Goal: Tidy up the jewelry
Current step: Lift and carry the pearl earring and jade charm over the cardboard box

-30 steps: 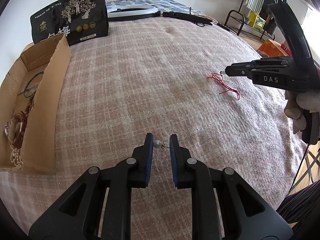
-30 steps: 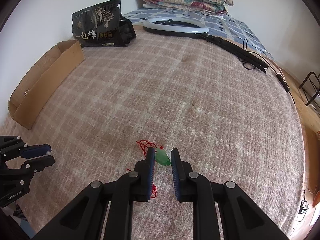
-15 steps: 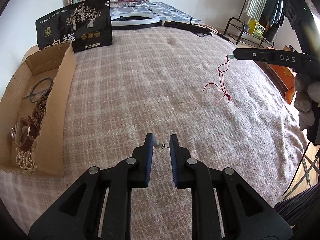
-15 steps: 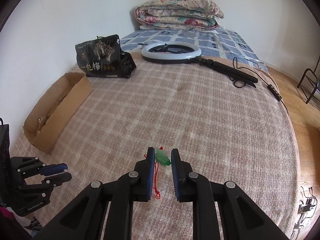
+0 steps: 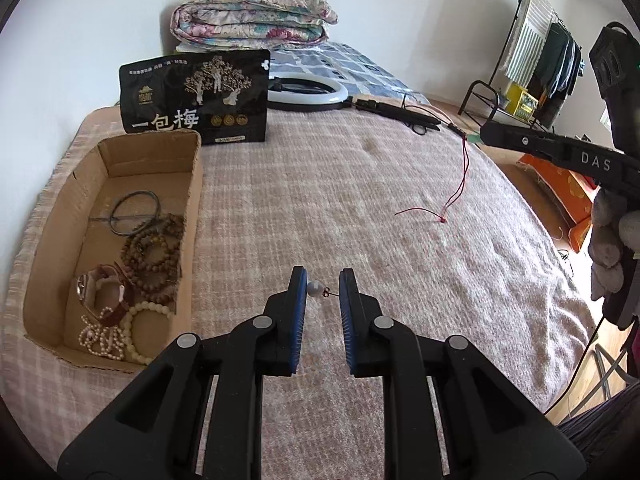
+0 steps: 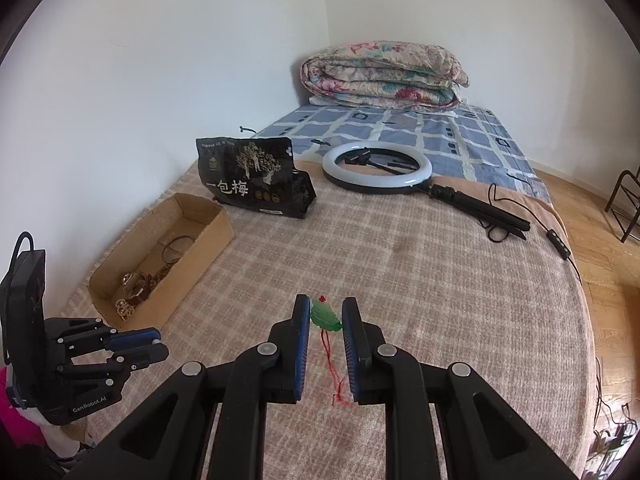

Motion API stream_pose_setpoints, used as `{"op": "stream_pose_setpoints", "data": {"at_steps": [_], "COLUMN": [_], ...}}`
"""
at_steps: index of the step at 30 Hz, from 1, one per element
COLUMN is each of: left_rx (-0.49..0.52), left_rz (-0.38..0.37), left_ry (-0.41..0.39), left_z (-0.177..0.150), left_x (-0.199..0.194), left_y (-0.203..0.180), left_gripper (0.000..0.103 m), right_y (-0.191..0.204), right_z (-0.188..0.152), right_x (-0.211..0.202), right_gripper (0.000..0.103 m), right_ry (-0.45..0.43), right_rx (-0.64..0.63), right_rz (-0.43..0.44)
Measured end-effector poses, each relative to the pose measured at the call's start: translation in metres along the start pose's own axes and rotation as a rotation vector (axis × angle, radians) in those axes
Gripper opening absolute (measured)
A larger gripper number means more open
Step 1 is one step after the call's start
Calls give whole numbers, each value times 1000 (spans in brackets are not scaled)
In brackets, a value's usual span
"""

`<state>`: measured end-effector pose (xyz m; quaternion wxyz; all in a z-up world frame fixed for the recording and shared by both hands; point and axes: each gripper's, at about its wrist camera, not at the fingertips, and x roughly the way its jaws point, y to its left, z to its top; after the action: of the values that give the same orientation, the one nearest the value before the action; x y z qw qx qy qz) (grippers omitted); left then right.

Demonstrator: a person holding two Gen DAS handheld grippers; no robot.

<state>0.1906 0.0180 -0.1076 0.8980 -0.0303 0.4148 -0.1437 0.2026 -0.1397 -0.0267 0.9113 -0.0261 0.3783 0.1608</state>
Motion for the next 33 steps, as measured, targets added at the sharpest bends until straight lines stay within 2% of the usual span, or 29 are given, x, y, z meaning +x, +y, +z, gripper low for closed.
{"op": "stream_pose_setpoints", "data": {"at_steps": [6, 17, 26, 33], "left_rx": [-40, -86, -152, -179], "left_rz": [37, 124, 163, 178], "left_ry": [-54, -81, -78, -71], "left_z": [12, 34, 39, 42], "left_x": [-23, -50, -53, -46], "left_y": [27, 92, 143, 162], "left_gripper": [15, 15, 15, 15], "right_y": [29, 91, 142, 174], "right_z": [14, 58, 96, 115], "right_x": [2, 22, 55, 88], "right_gripper": [15, 15, 15, 15], "right_ry": [-25, -59, -68, -57], "right_rx": [-27, -102, -153, -181], "right_rz": [37, 103, 144, 162]}}
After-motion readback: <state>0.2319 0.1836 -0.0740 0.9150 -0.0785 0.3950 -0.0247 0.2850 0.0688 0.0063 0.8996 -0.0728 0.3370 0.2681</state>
